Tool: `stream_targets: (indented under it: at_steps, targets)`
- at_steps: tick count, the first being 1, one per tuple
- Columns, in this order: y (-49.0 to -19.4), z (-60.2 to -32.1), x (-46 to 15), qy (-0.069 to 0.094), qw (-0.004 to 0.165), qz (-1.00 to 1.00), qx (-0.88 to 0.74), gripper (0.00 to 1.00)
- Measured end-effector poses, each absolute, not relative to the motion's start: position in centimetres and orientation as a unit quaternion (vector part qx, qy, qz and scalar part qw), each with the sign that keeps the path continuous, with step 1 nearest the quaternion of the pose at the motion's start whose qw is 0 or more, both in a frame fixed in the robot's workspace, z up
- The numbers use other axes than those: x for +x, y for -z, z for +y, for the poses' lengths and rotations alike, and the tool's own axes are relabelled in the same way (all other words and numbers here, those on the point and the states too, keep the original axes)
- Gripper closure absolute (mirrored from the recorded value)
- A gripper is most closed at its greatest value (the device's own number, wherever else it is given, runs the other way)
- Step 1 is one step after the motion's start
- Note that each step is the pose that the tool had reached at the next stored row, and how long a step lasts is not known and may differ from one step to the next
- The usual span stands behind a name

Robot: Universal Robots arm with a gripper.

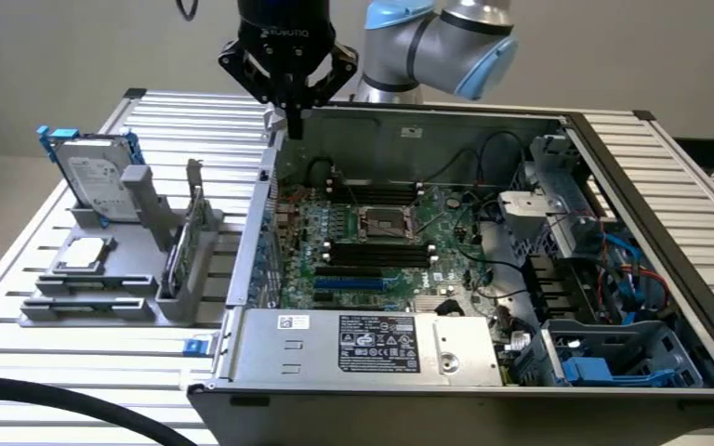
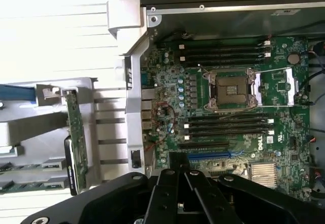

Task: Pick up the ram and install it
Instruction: 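Reach for the ram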

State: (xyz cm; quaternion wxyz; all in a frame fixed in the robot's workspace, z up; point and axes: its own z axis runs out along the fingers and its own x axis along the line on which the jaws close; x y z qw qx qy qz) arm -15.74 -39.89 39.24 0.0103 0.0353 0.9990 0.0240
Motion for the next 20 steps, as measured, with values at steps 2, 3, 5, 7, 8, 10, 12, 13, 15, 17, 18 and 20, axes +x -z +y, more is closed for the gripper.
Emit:
stream_targets:
  at_steps: [2, 3, 5, 7, 8, 10, 12, 13, 15, 17, 18, 20]
  targets:
    - [-39.2, -39.9, -16.6, -0.024, 0.010, 0.999, 0.035, 0.89]
    - [-39.2, -39.9, -17.1, -0.024, 0.010, 0.999, 0.035, 0.89]
    - [-39.1, -39.9, -18.0, -0.024, 0.010, 0.999, 0.035, 0.89]
    - [-39.0, -39.9, -18.9, -0.024, 0.010, 0.999, 0.035, 0.89]
    - [-38.9, -39.9, -19.4, -0.024, 0.010, 0.999, 0.035, 0.89]
    - [-38.8, -39.9, -20.3, -0.024, 0.010, 0.999, 0.035, 0.89]
    - [-38.7, -39.9, -21.2, -0.023, 0.010, 0.999, 0.035, 0.89]
    - [-38.6, -39.9, -21.6, -0.023, 0.010, 0.999, 0.035, 0.89]
    - [-38.4, -39.9, -22.5, -0.023, 0.010, 0.999, 0.035, 0.89]
    - [-38.2, -39.9, -23.4, -0.023, 0.010, 0.999, 0.035, 0.89]
    - [-38.1, -39.9, -23.9, -0.022, 0.010, 0.999, 0.035, 0.89]
    - [-37.9, -39.9, -24.8, -0.022, 0.010, 0.999, 0.035, 0.89]
